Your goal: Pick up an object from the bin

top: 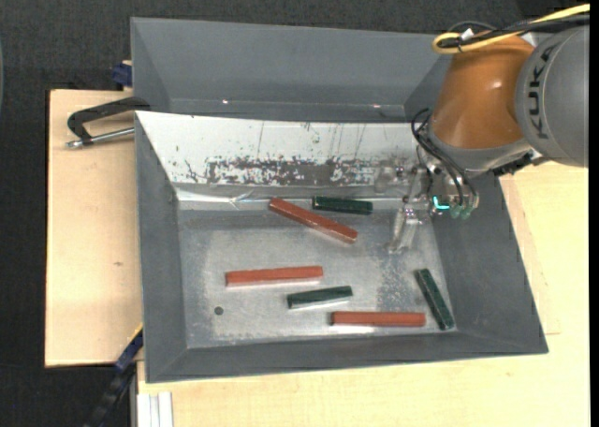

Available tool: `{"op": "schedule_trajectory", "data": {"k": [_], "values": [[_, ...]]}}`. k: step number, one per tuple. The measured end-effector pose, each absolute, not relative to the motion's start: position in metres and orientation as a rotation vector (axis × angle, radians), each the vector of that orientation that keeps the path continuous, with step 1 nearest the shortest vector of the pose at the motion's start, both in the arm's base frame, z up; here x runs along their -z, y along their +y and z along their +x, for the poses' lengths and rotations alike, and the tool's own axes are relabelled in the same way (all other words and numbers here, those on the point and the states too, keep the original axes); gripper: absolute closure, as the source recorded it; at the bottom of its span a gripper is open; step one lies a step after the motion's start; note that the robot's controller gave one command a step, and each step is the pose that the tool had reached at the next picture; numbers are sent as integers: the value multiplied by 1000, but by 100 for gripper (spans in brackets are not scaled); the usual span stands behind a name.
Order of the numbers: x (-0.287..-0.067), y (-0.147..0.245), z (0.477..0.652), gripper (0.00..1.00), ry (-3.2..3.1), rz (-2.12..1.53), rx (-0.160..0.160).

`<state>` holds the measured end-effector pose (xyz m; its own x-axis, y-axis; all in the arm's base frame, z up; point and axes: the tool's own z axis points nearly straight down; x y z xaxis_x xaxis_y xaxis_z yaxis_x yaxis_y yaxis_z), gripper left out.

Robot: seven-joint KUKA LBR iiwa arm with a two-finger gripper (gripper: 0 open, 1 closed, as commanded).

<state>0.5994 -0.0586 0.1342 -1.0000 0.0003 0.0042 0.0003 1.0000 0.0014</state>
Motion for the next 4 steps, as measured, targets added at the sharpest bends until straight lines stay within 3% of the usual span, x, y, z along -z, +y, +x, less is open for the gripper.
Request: {"op": "schedule_trajectory", "data": {"k": [1, 2, 3, 4], "values": [[-120, -62, 583, 0, -3146, 130, 1], [-91, -12, 542, 0, -3138, 186, 0], [-80, 23, 537, 0, -3137, 194, 8], [-72, 64, 492, 100, -3140, -44, 3]]}}
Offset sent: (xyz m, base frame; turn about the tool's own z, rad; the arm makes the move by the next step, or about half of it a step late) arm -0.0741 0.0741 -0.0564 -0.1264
